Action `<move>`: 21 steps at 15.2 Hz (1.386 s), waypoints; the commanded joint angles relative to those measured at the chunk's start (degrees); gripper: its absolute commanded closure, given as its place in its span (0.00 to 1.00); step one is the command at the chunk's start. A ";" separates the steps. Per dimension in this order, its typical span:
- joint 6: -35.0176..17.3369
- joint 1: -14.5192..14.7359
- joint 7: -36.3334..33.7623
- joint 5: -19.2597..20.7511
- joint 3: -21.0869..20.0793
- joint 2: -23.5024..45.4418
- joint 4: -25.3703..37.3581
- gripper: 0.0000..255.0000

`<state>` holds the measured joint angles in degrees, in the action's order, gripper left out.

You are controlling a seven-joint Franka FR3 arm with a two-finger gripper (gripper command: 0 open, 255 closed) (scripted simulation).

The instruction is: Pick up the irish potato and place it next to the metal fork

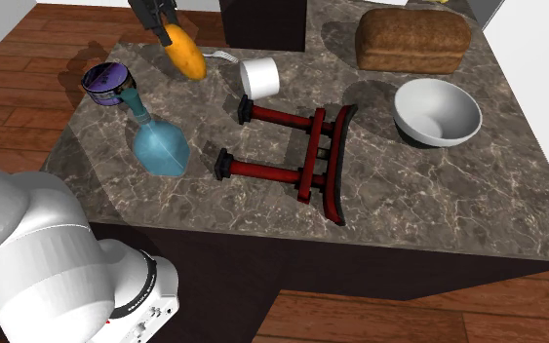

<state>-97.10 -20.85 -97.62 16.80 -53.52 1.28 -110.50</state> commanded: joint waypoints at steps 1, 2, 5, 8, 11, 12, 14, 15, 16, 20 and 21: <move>-1.10 0.17 -0.74 0.01 -0.16 0.06 -1.22 1.00; -1.75 0.21 -1.09 0.26 -0.18 0.36 -1.76 1.00; -3.66 0.34 -2.20 1.14 -0.20 1.38 -3.31 1.00; -5.51 0.52 -3.41 2.18 -0.19 2.56 -4.73 1.00; -7.29 0.75 -4.73 3.38 -0.11 3.91 -6.02 1.00; -7.87 0.85 -5.18 3.82 -0.07 4.38 -6.43 1.00; -9.00 1.06 -6.13 4.74 0.05 5.39 -7.19 1.00; -9.55 1.17 -6.61 5.22 0.13 5.92 -7.56 1.00; -10.10 1.29 -7.11 5.72 0.21 6.46 -7.91 1.00; -12.19 1.86 -9.15 7.87 0.68 8.74 -9.16 1.00; -12.70 2.02 -9.68 8.44 0.83 9.33 -9.44 1.00</move>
<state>-109.38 -18.83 -106.76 24.75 -52.98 10.03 -119.17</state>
